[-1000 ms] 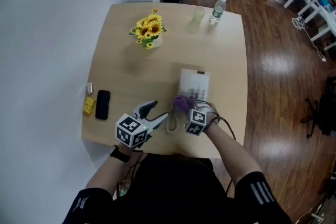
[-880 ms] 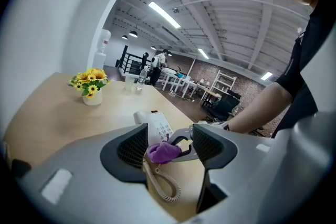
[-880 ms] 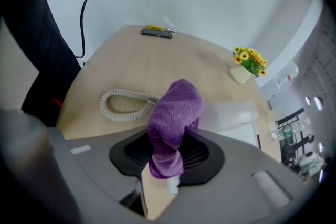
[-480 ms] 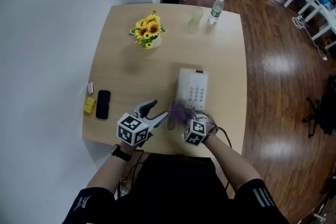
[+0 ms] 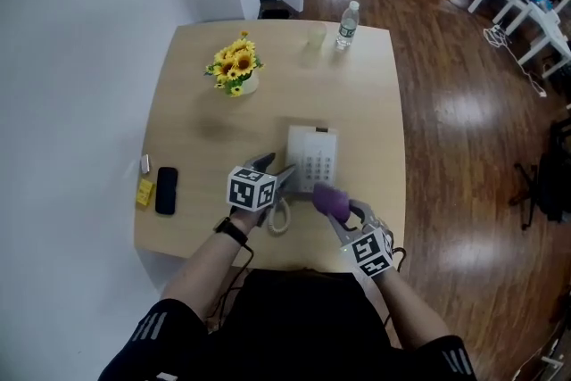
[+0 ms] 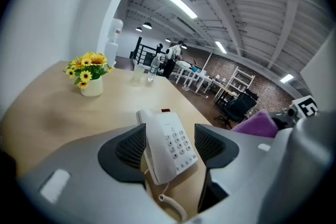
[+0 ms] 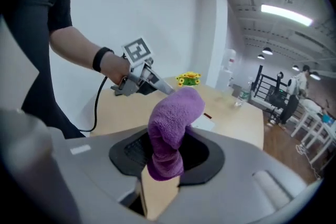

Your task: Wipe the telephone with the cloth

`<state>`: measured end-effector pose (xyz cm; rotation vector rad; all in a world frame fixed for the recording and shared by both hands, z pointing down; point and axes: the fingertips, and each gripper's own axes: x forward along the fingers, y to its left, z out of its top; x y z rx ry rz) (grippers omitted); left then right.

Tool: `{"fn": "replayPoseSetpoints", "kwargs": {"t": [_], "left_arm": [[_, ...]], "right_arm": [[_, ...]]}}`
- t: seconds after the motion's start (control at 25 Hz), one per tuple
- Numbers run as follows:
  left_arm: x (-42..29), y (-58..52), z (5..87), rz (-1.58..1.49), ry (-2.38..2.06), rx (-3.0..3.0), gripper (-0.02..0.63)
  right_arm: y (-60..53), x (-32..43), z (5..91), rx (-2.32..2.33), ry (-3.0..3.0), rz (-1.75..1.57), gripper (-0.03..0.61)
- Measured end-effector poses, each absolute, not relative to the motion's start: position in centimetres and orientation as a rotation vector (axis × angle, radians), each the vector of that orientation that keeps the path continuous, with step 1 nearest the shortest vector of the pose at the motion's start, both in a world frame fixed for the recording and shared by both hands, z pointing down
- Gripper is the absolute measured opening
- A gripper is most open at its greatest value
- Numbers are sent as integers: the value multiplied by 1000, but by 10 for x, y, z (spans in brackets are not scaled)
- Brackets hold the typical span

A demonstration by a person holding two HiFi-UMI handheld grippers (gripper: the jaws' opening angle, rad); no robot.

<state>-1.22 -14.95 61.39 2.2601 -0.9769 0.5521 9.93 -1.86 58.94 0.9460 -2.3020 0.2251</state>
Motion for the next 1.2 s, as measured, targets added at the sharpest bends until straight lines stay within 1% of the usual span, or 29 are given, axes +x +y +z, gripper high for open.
{"fn": "replayPoseSetpoints", "kwargs": {"t": [0.16, 0.28, 0.52, 0.56, 0.68, 0.76, 0.84, 0.96, 1.04, 1.2], "left_arm": [[3, -175, 652, 648, -1026, 2171, 288], [14, -181, 686, 744, -1034, 2118, 305], [14, -193, 722, 817, -1168, 1971, 305], [15, -194, 726, 831, -1173, 1962, 304], [19, -197, 730, 860, -1192, 1965, 268], [20, -198, 730, 862, -1204, 1971, 267], [19, -198, 729, 846, -1195, 1974, 265], [20, -196, 725, 744, -1139, 1961, 228], [20, -193, 718, 646, -1079, 1958, 219], [19, -185, 674, 442, -984, 2053, 213]], "right_arm": [[-20, 136, 570, 1096, -2307, 294, 135], [-22, 159, 563, 1190, -2296, 345, 135], [-17, 184, 555, 1255, -2297, 388, 135], [-17, 185, 554, 1259, -2298, 392, 135], [-15, 189, 553, 1264, -2299, 406, 135], [-14, 191, 553, 1258, -2299, 412, 135], [-13, 191, 554, 1248, -2302, 416, 136], [-15, 191, 553, 1242, -2312, 424, 136], [-18, 190, 552, 1236, -2318, 423, 135], [-27, 186, 545, 1221, -2335, 401, 137]]}}
